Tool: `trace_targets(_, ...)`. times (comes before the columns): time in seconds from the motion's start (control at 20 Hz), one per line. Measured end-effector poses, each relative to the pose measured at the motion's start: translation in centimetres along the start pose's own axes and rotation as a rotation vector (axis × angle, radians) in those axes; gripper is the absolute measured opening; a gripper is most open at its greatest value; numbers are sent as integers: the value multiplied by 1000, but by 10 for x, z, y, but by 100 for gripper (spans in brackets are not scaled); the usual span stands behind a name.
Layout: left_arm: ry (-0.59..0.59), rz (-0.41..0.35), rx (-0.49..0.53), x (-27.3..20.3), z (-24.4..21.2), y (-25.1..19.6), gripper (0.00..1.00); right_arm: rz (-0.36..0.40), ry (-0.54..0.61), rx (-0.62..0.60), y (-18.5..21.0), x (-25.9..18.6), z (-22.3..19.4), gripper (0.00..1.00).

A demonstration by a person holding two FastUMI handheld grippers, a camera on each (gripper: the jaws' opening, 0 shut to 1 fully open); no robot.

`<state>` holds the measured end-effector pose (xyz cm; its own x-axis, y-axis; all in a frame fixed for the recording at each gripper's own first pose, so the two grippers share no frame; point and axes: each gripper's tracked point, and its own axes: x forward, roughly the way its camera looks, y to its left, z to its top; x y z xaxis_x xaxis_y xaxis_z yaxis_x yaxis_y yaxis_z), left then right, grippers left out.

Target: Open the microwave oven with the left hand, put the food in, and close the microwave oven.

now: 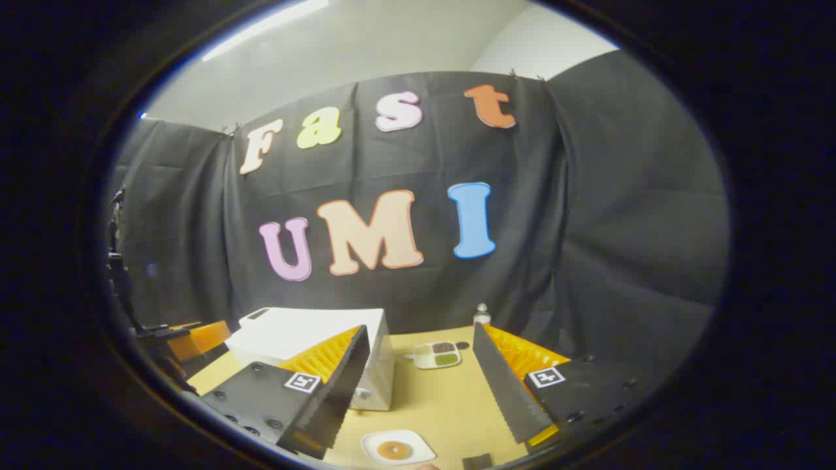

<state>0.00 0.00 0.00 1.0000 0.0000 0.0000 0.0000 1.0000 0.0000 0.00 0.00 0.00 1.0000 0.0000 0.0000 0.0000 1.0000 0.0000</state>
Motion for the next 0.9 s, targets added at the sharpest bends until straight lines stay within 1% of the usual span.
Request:
trace_targets(0.1,-21,15,37,-7,10,25,98,15,-1,2,30,-4,2,92)
trace_targets(0.15,-28,11,43,-11,14,33,96,12,-4,-1,41,-5,3,92)
trace_targets(0.2,-29,2,43,-16,15,38,98,1,-6,-8,47,-7,2,92)
trace_targets(0.3,-30,-24,33,-21,15,46,98,-20,-7,-22,59,-11,0,92)
trace_targets(0.4,-20,-47,28,-23,13,53,98,-30,-10,-12,72,-17,-1,92)
trace_targets(0.65,-13,-73,30,-19,11,69,96,-77,-11,-18,82,-27,-5,92)
trace_targets(0.8,-13,-102,43,-16,9,68,98,-106,-8,-29,82,-33,-10,92)
trace_targets(0.9,-6,-111,50,-14,6,66,97,-109,0,-27,82,-34,-12,92)
